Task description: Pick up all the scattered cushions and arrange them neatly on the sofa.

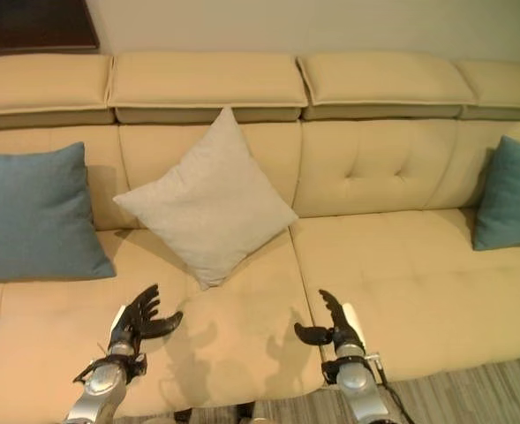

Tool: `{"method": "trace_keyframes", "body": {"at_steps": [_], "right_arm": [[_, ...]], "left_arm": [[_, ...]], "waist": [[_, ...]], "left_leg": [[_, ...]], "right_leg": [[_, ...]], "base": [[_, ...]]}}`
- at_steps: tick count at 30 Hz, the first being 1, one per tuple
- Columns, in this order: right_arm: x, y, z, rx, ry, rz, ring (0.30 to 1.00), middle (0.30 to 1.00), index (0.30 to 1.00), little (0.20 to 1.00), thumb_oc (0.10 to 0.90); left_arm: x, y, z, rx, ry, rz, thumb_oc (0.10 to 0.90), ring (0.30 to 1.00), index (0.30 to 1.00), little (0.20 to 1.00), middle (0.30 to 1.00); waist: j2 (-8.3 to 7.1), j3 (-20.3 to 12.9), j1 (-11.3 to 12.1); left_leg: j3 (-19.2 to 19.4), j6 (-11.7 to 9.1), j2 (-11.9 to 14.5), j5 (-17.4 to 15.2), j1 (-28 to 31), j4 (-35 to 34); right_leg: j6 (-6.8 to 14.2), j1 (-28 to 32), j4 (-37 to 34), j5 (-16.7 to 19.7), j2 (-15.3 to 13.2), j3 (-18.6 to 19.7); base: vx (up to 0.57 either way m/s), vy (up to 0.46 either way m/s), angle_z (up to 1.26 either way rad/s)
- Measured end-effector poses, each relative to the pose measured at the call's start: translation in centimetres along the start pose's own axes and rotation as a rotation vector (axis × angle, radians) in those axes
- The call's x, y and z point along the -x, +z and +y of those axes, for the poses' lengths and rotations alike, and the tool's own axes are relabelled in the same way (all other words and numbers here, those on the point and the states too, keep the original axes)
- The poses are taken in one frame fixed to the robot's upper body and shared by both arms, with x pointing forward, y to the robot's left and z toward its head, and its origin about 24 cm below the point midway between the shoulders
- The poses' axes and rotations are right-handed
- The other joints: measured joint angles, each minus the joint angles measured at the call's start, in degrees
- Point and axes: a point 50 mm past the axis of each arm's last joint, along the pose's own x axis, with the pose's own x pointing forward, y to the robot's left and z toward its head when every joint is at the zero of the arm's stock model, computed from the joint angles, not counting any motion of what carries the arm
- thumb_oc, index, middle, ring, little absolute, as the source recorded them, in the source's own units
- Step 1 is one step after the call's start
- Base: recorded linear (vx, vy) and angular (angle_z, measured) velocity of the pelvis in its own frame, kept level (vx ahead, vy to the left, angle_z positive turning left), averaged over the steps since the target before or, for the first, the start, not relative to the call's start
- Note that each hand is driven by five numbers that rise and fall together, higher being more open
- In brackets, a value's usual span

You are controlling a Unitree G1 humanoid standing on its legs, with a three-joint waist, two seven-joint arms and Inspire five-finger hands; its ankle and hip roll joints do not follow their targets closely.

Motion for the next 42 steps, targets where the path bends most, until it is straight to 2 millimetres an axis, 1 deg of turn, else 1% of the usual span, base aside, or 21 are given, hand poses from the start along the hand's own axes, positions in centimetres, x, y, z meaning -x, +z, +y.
{"method": "trace_keyframes", "body": {"at_steps": [3,4,5,7,8,9,11,12,13,14,15,16,18,19,20,21,25,29,34,38,42], "right_arm": [[-1.8,3.2,-0.5,-0.005,-0.045,-0.089,0.900,0.900,0.900,0.900,0.800],[-2.7,5.0,-1.0,-0.002,-0.066,-0.141,0.900,0.900,0.900,0.900,0.800],[-3.1,5.8,-1.1,-0.006,-0.076,-0.163,0.900,0.900,0.900,0.900,0.800],[-5.0,10.5,-1.5,0.000,-0.102,-0.272,0.900,0.900,0.900,0.900,0.800],[-5.6,12.3,-1.9,0.001,-0.112,-0.312,0.900,0.900,0.900,0.900,0.800],[-6.3,15.3,-2.5,-0.013,-0.137,-0.378,0.900,0.900,0.900,0.900,0.800],[-6.8,17.8,-3.2,-0.021,-0.168,-0.425,0.900,0.900,0.900,0.900,0.800],[-7.2,18.6,-3.4,-0.011,-0.177,-0.429,0.900,0.900,0.900,0.900,0.800],[-7.6,19.7,-4.2,0.016,-0.192,-0.439,0.900,0.900,0.900,0.900,0.800],[-7.6,21.4,-5.8,0.005,-0.239,-0.477,0.900,0.900,0.900,0.900,0.800],[-7.6,22.0,-6.3,-0.002,-0.259,-0.490,0.900,0.900,0.900,0.900,0.800],[-7.6,23.1,-7.5,-0.010,-0.298,-0.511,0.900,0.900,0.900,0.900,0.800],[-7.4,24.3,-8.8,-0.022,-0.346,-0.538,0.900,0.900,0.900,0.900,0.800],[-7.3,25.5,-9.5,-0.042,-0.372,-0.561,0.900,0.900,0.900,0.900,0.800],[-7.2,26.2,-10.0,-0.051,-0.387,-0.572,0.900,0.900,0.900,0.900,0.800],[-7.0,27.3,-11.0,-0.059,-0.422,-0.593,0.900,0.900,0.900,0.900,0.800],[-6.9,29.2,-12.7,-0.051,-0.471,-0.597,0.900,0.900,0.900,0.900,0.800],[-6.9,30.4,-14.0,0.002,-0.495,-0.586,0.900,0.900,0.900,0.900,0.800],[-6.5,32.1,-14.5,0.030,-0.480,-0.603,0.900,0.900,0.900,0.900,0.800],[-6.5,32.8,-15.1,0.058,-0.479,-0.584,0.900,0.900,0.900,0.900,0.800],[-6.3,33.6,-15.2,-0.043,-0.448,-0.596,0.900,0.900,0.900,0.900,0.800]], "left_arm": [[-1.5,2.1,-1.6,0.063,0.005,-0.058,0.800,0.900,0.900,0.900,0.900],[-2.6,3.7,-2.2,0.086,0.008,-0.101,0.800,0.900,0.900,0.900,0.900],[-2.9,4.3,-2.7,0.098,0.006,-0.116,0.800,0.900,0.900,0.900,0.900],[-4.4,7.0,-4.2,0.182,0.026,-0.176,0.800,0.900,0.900,0.900,0.900],[-4.9,8.0,-4.8,0.200,0.023,-0.197,0.800,0.900,0.900,0.900,0.900],[-5.6,9.8,-5.4,0.225,0.022,-0.244,0.800,0.900,0.900,0.900,0.900],[-6.0,11.3,-6.0,0.237,0.023,-0.286,0.800,0.900,0.900,0.900,0.900],[-6.3,11.7,-6.1,0.239,0.034,-0.291,0.800,0.900,0.900,0.900,0.900],[-6.9,12.4,-6.4,0.242,0.038,-0.295,0.800,0.900,0.900,0.900,0.900],[-7.3,13.7,-6.8,0.248,0.034,-0.318,0.800,0.900,0.900,0.900,0.900],[-7.5,14.2,-6.8,0.244,0.035,-0.330,0.800,0.900,0.900,0.900,0.900],[-7.6,15.1,-6.9,0.240,0.038,-0.350,0.800,0.900,0.900,0.900,0.900],[-8.0,16.1,-7.1,0.226,0.039,-0.368,0.800,0.900,0.900,0.900,0.900],[-8.2,16.9,-7.0,0.218,0.045,-0.386,0.800,0.900,0.900,0.900,0.900],[-8.3,17.3,-7.0,0.210,0.050,-0.393,0.800,0.900,0.900,0.900,0.900],[-8.5,18.3,-7.2,0.208,0.045,-0.410,0.800,0.900,0.900,0.900,0.900],[-8.7,20.0,-8.0,0.226,0.023,-0.438,0.800,0.900,0.900,0.900,0.900],[-8.8,21.8,-9.0,0.218,-0.009,-0.471,0.800,0.900,0.900,0.900,0.900],[-8.6,23.5,-9.8,0.227,-0.043,-0.503,0.800,0.900,0.900,0.900,0.900],[-8.7,24.6,-10.5,0.215,-0.075,-0.517,0.800,0.900,0.900,0.900,0.900],[-8.4,25.7,-11.9,0.260,-0.123,-0.528,0.800,0.900,0.900,0.900,0.900]], "waist": [[-0.11,0.29,-0.51],[-0.12,0.93,-0.29],[-0.05,1.34,-0.29],[0.06,2.94,-0.40],[0.19,3.17,-0.17],[0.38,4.48,-0.12],[0.32,4.65,0.17],[0.33,4.65,0.09],[0.37,4.65,0.17],[0.44,4.86,0.33],[0.39,5.00,0.24],[0.39,5.24,-0.02],[0.38,5.83,0.06],[0.47,6.69,-0.23],[0.46,6.70,-0.30],[0.45,6.89,-0.30],[0.49,7.74,-0.40],[0.49,7.74,-0.37],[0.47,7.75,-0.32],[0.47,7.75,-0.31],[0.47,7.75,-0.27]], "left_leg": [[-1.51,-0.83,0.12,1.20,-5.79,1.29],[-2.27,-1.20,0.19,2.11,-8.55,1.42],[-2.57,-1.41,0.30,2.52,-9.39,1.35],[-3.12,-2.09,0.36,3.73,-12.84,1.67],[-3.17,-2.57,0.39,4.06,-14.26,1.50],[-3.24,-3.10,0.68,5.14,-15.27,0.79],[-3.42,-3.21,1.09,5.79,-16.88,0.25],[-3.52,-3.25,1.18,5.83,-17.56,0.45],[-3.64,-3.33,1.18,5.87,-18.88,0.91],[-3.92,-3.54,1.35,6.31,-20.54,0.49],[-4.21,-3.59,1.38,6.46,-21.06,0.42],[-4.63,-3.57,1.50,6.66,-22.14,0.42],[-4.66,-3.57,1.50,6.66,-22.84,0.43],[-4.63,-3.57,1.48,6.66,-23.10,0.43],[-4.63,-3.57,1.47,6.66,-23.67,0.46],[-4.65,-3.57,1.51,6.66,-24.51,0.38],[-4.78,-3.57,1.45,6.67,-25.01,0.45],[-5.68,-3.57,1.23,6.67,-26.64,0.81],[-6.16,-3.57,1.19,6.67,-28.95,0.92],[-6.40,-3.57,1.06,6.67,-31.26,1.78],[-6.65,-3.57,1.04,6.68,-34.07,2.26]], "right_leg": [[-0.08,-4.62,0.02,1.03,0.36,-1.63],[-0.82,-7.08,0.03,1.86,0.17,-2.26],[-0.85,-7.78,0.04,2.13,0.26,-2.63],[-0.96,-10.92,0.02,2.64,0.63,-3.07],[-0.95,-12.32,0.03,2.83,0.70,-3.16],[-1.19,-13.69,0.04,3.33,0.97,-3.20],[-1.34,-15.50,0.04,3.65,1.38,-3.28],[-1.34,-16.09,0.04,3.65,1.47,-3.39],[-1.43,-17.17,0.04,3.73,1.48,-3.62],[-1.72,-18.85,0.05,3.97,1.62,-4.02],[-2.00,-19.32,0.05,4.21,1.71,-4.14],[-2.63,-20.19,0.06,4.76,1.85,-4.70],[-2.64,-20.84,0.07,4.77,1.85,-4.71],[-2.64,-21.08,0.07,4.77,1.82,-4.65],[-2.64,-21.60,0.07,4.77,1.79,-4.65],[-2.65,-22.44,0.08,4.78,1.75,-4.66],[-2.68,-22.68,0.09,4.79,1.38,-4.60],[-2.68,-23.68,0.09,4.79,1.25,-4.59],[-2.68,-25.59,0.09,4.79,1.25,-4.63],[-2.68,-27.14,0.10,4.79,1.23,-4.72],[-2.67,-29.48,0.11,4.80,1.28,-4.70]], "base": [[-0.17,-0.078,0.22],[-0.18,-0.090,0.29],[-0.13,-0.067,0.28],[-0.08,-0.055,0.12],[-0.05,-0.046,0.01],[-0.04,-0.030,0.01],[-0.05,-0.048,0.01],[-0.04,-0.053,0.02],[-0.01,-0.034,0.05],[-0.01,-0.051,0.07],[-0.02,-0.047,0.14],[-0.02,-0.041,0.12],[0.00,-0.040,0.07],[0.00,-0.041,0.01],[0.01,-0.046,0.02],[0.01,-0.031,0.02],[0.01,-0.031,0.06],[0.01,-0.033,0.11],[0.02,-0.045,0.07],[0.03,-0.059,0.08],[0.01,-0.010,0.01]]}}
